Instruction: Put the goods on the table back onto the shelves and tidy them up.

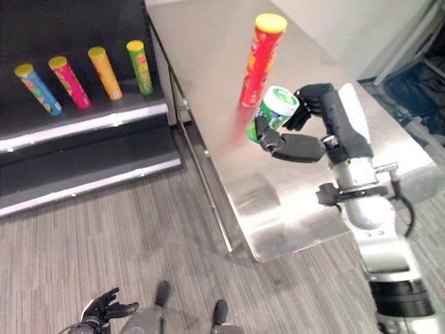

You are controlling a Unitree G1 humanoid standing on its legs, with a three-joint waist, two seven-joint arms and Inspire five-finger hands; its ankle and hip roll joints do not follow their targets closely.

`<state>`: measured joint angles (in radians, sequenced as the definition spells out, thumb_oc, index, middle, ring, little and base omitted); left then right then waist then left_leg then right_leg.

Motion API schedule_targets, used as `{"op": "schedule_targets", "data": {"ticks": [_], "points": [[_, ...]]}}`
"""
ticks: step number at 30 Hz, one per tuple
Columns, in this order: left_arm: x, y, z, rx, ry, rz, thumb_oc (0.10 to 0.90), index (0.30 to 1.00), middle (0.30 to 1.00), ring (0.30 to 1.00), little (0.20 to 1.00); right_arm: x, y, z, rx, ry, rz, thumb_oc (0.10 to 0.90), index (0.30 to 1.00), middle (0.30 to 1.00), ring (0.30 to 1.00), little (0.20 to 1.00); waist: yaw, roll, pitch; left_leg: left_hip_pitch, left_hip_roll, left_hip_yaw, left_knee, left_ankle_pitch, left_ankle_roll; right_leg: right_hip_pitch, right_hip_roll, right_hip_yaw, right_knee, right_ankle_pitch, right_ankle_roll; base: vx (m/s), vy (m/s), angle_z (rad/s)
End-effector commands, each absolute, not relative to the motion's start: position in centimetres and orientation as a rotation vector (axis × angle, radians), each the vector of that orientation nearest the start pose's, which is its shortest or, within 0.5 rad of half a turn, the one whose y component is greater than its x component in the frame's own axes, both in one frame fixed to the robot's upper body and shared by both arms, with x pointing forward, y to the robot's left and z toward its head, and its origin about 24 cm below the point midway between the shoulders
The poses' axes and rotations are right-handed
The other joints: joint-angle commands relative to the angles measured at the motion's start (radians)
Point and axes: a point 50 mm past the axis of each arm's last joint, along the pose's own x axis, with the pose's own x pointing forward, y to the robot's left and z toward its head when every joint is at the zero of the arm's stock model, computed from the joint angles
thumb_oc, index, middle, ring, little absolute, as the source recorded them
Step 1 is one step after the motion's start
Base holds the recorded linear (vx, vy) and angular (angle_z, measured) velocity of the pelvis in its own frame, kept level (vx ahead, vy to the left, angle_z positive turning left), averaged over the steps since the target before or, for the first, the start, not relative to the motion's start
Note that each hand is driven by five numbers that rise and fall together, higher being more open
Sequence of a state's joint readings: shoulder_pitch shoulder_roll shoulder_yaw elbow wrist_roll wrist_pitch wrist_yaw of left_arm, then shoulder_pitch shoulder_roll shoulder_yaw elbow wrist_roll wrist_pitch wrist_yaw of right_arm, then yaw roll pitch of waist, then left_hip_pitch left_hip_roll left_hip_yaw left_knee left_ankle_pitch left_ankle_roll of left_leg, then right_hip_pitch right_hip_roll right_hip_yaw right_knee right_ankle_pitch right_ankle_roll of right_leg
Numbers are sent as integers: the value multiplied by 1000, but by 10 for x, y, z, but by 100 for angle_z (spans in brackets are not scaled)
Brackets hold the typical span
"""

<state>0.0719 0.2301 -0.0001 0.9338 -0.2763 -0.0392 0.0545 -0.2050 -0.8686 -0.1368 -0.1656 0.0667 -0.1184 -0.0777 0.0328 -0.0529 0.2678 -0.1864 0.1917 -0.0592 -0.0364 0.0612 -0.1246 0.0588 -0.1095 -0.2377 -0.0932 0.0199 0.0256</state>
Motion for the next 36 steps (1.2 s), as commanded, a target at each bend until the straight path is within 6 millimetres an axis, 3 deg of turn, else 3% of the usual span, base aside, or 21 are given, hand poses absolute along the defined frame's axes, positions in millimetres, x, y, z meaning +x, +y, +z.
{"op": "schedule_targets", "data": {"ticks": [1,3,5,6,7,8,10,12,13,14,17,19,22,23,26,27,30,32,33,35,36], "points": [[133,254,-127,98,873,248,800,900,900,900,900,235,-271,291,-847,-886,-270,400,300,300,300,300,8,-1,-144,16,29,53,-51,5,-42,33,-75,93,6,-74,158,259,550,18],[141,253,-125,143,860,209,800,900,900,900,900,233,-274,291,-850,-884,-305,400,300,300,300,300,5,11,-161,53,-24,64,-51,8,-28,43,-150,86,6,-25,186,213,558,-12],[142,257,-123,164,860,206,800,900,900,900,900,234,-272,291,-840,-888,-306,400,300,300,300,300,8,1,-163,66,-50,82,-51,-2,-14,41,-182,94,6,9,199,113,388,-16],[143,264,-121,186,856,219,800,900,900,900,900,237,-266,294,-822,-914,-296,400,300,300,300,300,10,-9,-163,85,-86,107,-51,-20,12,26,-234,97,32,95,212,44,509,13],[143,273,-118,197,853,249,800,900,900,900,900,241,-258,298,-809,-941,-276,400,300,300,300,300,21,-12,-160,98,-112,140,-51,-36,39,-6,-269,93,81,136,210,90,667,-36],[143,279,-116,222,861,260,800,900,900,900,900,240,-256,300,-828,-948,-267,400,300,300,300,300,10,-12,-154,106,-132,138,-51,-42,54,-41,-224,147,146,128,181,85,469,-58],[143,282,-116,226,864,273,800,900,900,900,900,238,-258,305,-841,-954,-277,400,300,300,300,300,2,-11,-156,115,-160,129,-51,-51,68,-62,-130,185,121,59,161,128,256,-10],[143,282,-117,225,868,271,800,900,900,900,900,238,-257,307,-841,-966,-270,400,300,300,300,300,-1,-9,-152,119,-164,123,-51,-57,69,-72,-95,188,111,32,150,106,126,67],[142,279,-119,222,882,262,800,900,900,900,900,239,-255,311,-840,-981,-260,400,300,300,300,300,-8,-12,-142,134,-189,107,-51,-64,81,-99,-16,206,94,16,132,136,145,49],[140,277,-121,217,892,259,800,900,900,900,900,239,-254,313,-838,-987,-256,400,300,300,300,300,-12,-16,-134,146,-206,96,-51,-68,86,-113,29,213,86,20,121,130,131,24],[142,268,-123,200,892,239,800,900,900,900,900,239,-253,317,-851,-1001,-247,400,300,300,300,300,-25,-27,-117,175,-247,60,-51,-79,95,-143,119,229,57,37,98,116,73,47],[140,258,-127,198,902,209,800,900,900,900,900,237,-255,320,-872,-1001,-251,400,300,300,300,300,-27,-35,-117,203,-276,12,-51,-90,99,-108,135,255,17,52,80,190,21,72],[133,251,-131,155,912,217,800,900,900,900,900,238,-253,322,-865,-1011,-240,400,300,300,300,300,-21,-36,-128,226,-273,7,-47,-108,101,-89,130,237,6,53,80,153,-59,48],[136,246,-131,135,902,201,800,900,900,900,900,237,-253,326,-854,-1028,-243,400,300,300,300,300,-12,-46,-106,171,-285,7,123,-175,92,-71,109,222,7,47,70,47,-55,35],[139,242,-130,109,892,205,800,900,900,900,900,237,-253,330,-861,-1035,-250,400,300,300,300,300,-14,-46,-86,92,-273,38,238,-187,64,-53,90,199,6,33,68,21,33,50],[136,240,-132,95,899,199,800,900,900,900,900,237,-253,332,-867,-1030,-249,400,300,300,300,300,-7,-40,-93,69,-218,60,197,-160,58,-38,77,183,6,16,76,102,136,52],[133,244,-132,110,910,209,800,900,900,900,900,239,-254,333,-851,-1026,-235,400,300,300,300,300,10,-53,-106,45,-130,47,86,-76,43,-39,49,184,6,-6,87,141,165,32],[136,247,-131,118,905,212,800,900,900,900,900,241,-263,330,-840,-986,-250,400,300,300,300,300,9,-59,-111,9,-60,74,-22,-18,23,-32,21,174,6,-47,95,138,179,3],[137,247,-130,127,901,209,800,900,900,900,900,242,-268,328,-848,-957,-267,400,300,300,300,300,11,-54,-118,-3,-50,84,-40,2,17,-22,13,171,6,-62,99,178,202,14],[132,247,-132,138,918,202,800,900,900,900,900,244,-273,327,-829,-938,-288,400,300,300,300,300,15,-19,-155,24,-55,54,-51,4,-7,-5,12,165,6,-69,115,292,366,5],[134,248,-131,176,916,175,800,900,900,900,900,245,-272,330,-767,-952,-278,400,300,300,300,300,12,10,-178,65,-100,50,-51,8,0,17,-43,160,6,-53,132,402,626,-12]]}}
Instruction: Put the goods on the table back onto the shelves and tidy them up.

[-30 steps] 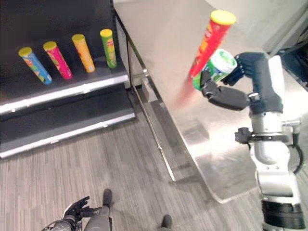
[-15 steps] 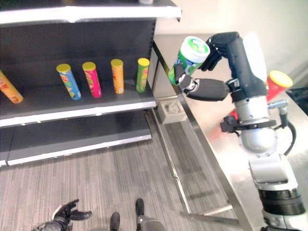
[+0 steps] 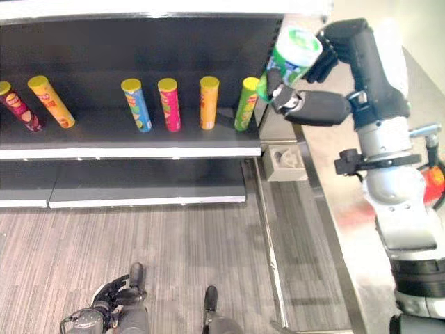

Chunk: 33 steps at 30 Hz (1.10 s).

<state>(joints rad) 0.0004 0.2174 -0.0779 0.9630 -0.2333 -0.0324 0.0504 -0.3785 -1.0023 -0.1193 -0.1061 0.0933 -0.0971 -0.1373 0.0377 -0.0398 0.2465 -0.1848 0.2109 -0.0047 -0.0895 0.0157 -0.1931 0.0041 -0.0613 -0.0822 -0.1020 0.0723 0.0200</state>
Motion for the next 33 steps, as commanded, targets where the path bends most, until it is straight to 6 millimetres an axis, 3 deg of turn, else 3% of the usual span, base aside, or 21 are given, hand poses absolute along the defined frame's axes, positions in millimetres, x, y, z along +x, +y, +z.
{"op": "schedule_targets", "data": {"ticks": [1,4,7,9,13,15,18,27,33], "points": [[135,255,-130,218,919,175,800,900,900,900,900,247,-270,336,-732,-977,-272,400,300,300,300,300,11,-5,-161,92,-157,4,2,36,91,83,-129,17,16,-87,146,367,661,-26],[127,271,-129,251,947,226,800,900,900,900,900,253,-261,351,-716,-1024,-251,400,300,300,300,300,24,-8,-160,122,-199,26,2,5,125,47,-177,47,91,-64,163,124,324,-16],[117,282,-130,257,980,269,800,900,900,900,900,258,-250,366,-736,-1055,-218,400,300,300,300,300,32,-6,-149,140,-211,59,2,-10,140,-5,-203,55,184,-17,172,43,199,-40],[111,287,-131,220,996,308,800,900,900,900,900,259,-250,371,-737,-1051,-201,400,300,300,300,300,29,-8,-142,145,-214,59,2,-16,141,-36,-179,61,208,1,162,52,101,-17],[113,286,-132,196,1007,314,800,900,900,900,900,258,-256,389,-711,-1066,-206,400,300,300,300,300,-1,-23,-122,166,-229,31,2,-34,139,-120,-64,65,78,22,149,80,-6,1],[114,285,-131,171,990,323,800,900,900,900,900,258,-255,402,-751,-1053,-200,400,300,300,300,300,3,-40,-121,184,-240,-6,2,-30,137,-75,-52,111,40,32,153,167,-77,72],[105,279,-137,132,1016,336,800,900,900,900,900,286,-253,413,-774,-924,-144,400,300,300,300,300,37,-72,-168,207,-217,-13,2,-44,121,-16,-55,56,15,13,138,157,-146,43],[93,283,-140,108,1048,389,800,900,900,900,900,324,-258,416,-826,-724,-157,400,300,300,300,300,93,-88,-198,209,-200,-45,2,-40,100,31,-61,-11,15,-26,132,55,-84,27],[77,285,-145,77,1097,452,800,900,900,900,900,342,-286,402,-796,-593,-306,400,300,300,300,300,131,-82,-199,200,-201,-62,2,-33,95,43,-70,-44,15,-32,132,30,-37,22]]}}
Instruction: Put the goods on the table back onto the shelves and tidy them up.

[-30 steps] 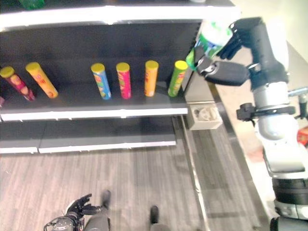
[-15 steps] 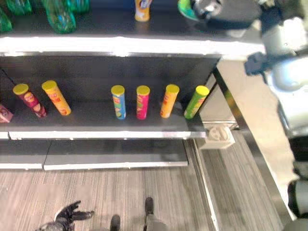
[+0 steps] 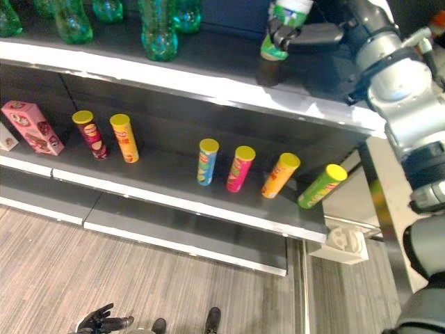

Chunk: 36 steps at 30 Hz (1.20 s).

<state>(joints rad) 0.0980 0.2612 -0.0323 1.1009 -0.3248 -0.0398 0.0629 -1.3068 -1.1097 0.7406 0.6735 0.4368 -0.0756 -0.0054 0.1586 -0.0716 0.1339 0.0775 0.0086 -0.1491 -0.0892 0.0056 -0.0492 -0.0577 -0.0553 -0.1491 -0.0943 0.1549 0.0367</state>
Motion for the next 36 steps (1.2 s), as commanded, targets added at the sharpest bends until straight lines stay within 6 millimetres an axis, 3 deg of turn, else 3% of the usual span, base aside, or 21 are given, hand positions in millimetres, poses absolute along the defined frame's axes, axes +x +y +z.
{"op": "schedule_targets", "data": {"ticks": [1,5,10,18,26,36], "points": [[75,285,-145,74,1105,460,800,900,900,900,900,344,-287,401,-792,-585,-319,400,300,300,300,300,13,-49,-87,-64,2,80,2,-22,-50,105,-77,21,7,-116,115,37,-41,13],[71,286,-146,80,1124,468,800,900,900,900,900,349,-290,395,-800,-566,-372,400,300,300,300,300,19,-35,-91,-74,-1,71,2,-18,-54,105,-83,4,7,-117,117,32,-22,20],[82,285,-143,81,1083,470,800,900,900,900,900,353,-281,385,-794,-579,-351,400,300,300,300,300,20,-22,-93,-77,-3,74,2,-17,-53,104,-87,1,7,-117,119,3,-5,2],[75,281,-146,101,1115,445,800,900,900,900,900,345,-251,375,-930,-654,-204,400,300,300,300,300,-14,-15,-91,-65,1,94,2,-29,-45,103,-89,18,7,-115,121,0,1,0],[81,280,-145,102,1089,439,800,900,900,900,900,349,-252,359,-987,-611,-183,400,300,300,300,300,-28,-14,-81,-57,3,108,2,-36,-41,102,-89,32,7,-115,121,-4,3,-7],[78,280,-146,110,1103,439,800,900,900,900,900,353,-248,355,-1006,-595,-174,400,300,300,300,300,-33,-17,-77,-54,6,115,2,-42,-41,100,-89,37,7,-115,121,0,0,0]]}}
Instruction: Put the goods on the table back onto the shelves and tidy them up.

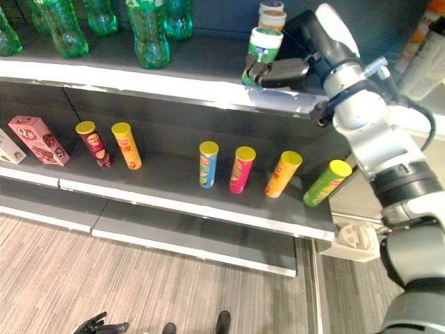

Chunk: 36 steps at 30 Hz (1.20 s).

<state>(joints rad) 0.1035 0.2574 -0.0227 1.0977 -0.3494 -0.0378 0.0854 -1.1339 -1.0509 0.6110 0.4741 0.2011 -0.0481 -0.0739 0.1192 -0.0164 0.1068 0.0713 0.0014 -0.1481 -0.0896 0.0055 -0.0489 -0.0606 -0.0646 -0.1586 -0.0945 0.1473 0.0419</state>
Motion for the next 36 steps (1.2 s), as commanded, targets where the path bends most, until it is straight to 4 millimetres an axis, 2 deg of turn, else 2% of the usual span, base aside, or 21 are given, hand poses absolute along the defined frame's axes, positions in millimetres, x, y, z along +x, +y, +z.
{"op": "schedule_targets", "data": {"ticks": [1,2,9,15,17,18,20,21,23,25,27,28,29,30,31,32,33,35,36], "points": [[78,280,-146,110,1103,439,800,900,900,900,900,353,-248,355,-1006,-595,-174,400,300,300,300,300,7,-72,-49,-48,13,114,2,-41,-42,103,-80,47,7,-108,116,0,0,0],[79,280,-146,114,1101,433,800,900,900,900,900,353,-248,355,-1000,-596,-175,800,900,900,900,900,5,-74,-49,-48,13,116,2,-42,-41,103,-79,48,7,-107,116,0,0,0],[79,280,-146,124,1106,428,800,900,900,900,900,350,-248,358,-998,-617,-184,800,900,900,900,900,-1,-74,-47,-45,14,125,2,-45,-40,100,-80,52,7,-104,117,0,5,0],[81,280,-145,135,1103,420,800,900,900,900,900,337,-247,365,-977,-694,-202,800,900,900,900,900,-12,-75,-44,-41,13,136,2,-53,-34,93,-83,62,7,-99,123,0,42,-7],[83,279,-145,138,1095,416,800,900,900,900,900,319,-246,376,-962,-798,-221,800,900,900,900,900,-24,-72,-43,-40,12,141,2,-57,-30,86,-84,68,7,-95,126,7,65,-8],[83,278,-145,147,1090,414,800,900,900,900,900,295,-248,389,-939,-923,-259,800,900,900,900,900,-38,-71,-43,-40,10,145,2,-62,-26,78,-84,76,7,-91,129,8,70,0],[84,279,-144,151,1088,417,800,900,900,900,900,278,-253,399,-921,-998,-304,800,900,900,900,900,-48,-75,-43,-42,8,149,2,-65,-23,71,-85,82,7,-87,133,3,50,-5],[84,280,-144,154,1087,417,800,900,900,900,900,277,-254,398,-920,-997,-307,800,900,900,900,900,-46,-76,-43,-43,8,149,2,-65,-23,70,-85,82,7,-87,133,6,57,-21],[82,280,-144,160,1098,413,800,900,900,900,900,249,-260,410,-891,-1112,-352,800,900,900,900,900,-71,-77,-41,-45,4,162,2,-71,-14,55,-88,101,7,-79,142,0,77,-22],[83,282,-144,170,1095,410,800,900,900,900,900,243,-263,411,-878,-1133,-369,800,900,900,900,900,-72,-82,-40,-47,3,167,2,-73,-12,49,-88,110,7,-74,145,-13,53,-19],[88,283,-141,186,1077,393,800,900,900,900,900,230,-272,414,-837,-1175,-413,800,900,900,900,900,-92,-90,-33,-48,-4,180,2,-79,-2,33,-88,138,7,-58,153,-39,115,-40],[93,283,-140,189,1059,385,800,900,900,900,900,224,-280,414,-827,-1182,-458,800,900,900,900,900,-117,-91,-28,-48,-9,193,2,-83,4,20,-89,161,7,-45,161,-32,112,-38],[93,284,-139,195,1059,383,800,900,900,900,900,223,-282,412,-826,-1179,-464,800,900,900,900,900,-110,-95,-28,-48,-9,196,2,-83,4,18,-89,164,7,-44,161,-49,162,-65],[100,286,-136,208,1032,372,800,900,900,900,900,215,-296,411,-886,-1158,-560,800,900,900,900,900,-148,-97,-15,-50,-15,210,2,-90,14,-8,-85,195,8,-22,171,-39,98,-62],[101,287,-135,214,1031,369,800,900,900,900,900,213,-298,410,-886,-1155,-566,800,900,900,900,900,-140,-100,-16,-51,-14,213,2,-90,14,-10,-85,198,8,-21,172,-117,120,-54],[105,292,-132,226,1011,372,800,900,900,900,900,211,-307,409,-889,-1138,-621,800,900,900,900,900,-166,-111,6,-54,-12,236,2,-89,18,-43,-80,211,24,23,184,-113,26,-38],[110,295,-129,236,995,371,800,900,900,900,900,211,-313,407,-891,-1116,-645,800,900,900,900,900,-171,-116,13,-57,-6,253,2,-88,19,-62,-73,220,39,31,189,-153,24,-65],[115,302,-123,265,974,368,800,900,900,900,900,215,-324,399,-879,-1059,-673,800,900,900,900,900,-181,-120,27,-59,11,285,2,-82,17,-82,-69,209,60,37,194,-110,-43,-115],[117,310,-119,278,962,386,800,900,900,900,900,217,-334,390,-880,-1006,-693,800,900,900,900,900,-179,-120,28,-59,37,320,2,-78,9,-75,-95,162,58,31,193,-103,-107,-107]]}}
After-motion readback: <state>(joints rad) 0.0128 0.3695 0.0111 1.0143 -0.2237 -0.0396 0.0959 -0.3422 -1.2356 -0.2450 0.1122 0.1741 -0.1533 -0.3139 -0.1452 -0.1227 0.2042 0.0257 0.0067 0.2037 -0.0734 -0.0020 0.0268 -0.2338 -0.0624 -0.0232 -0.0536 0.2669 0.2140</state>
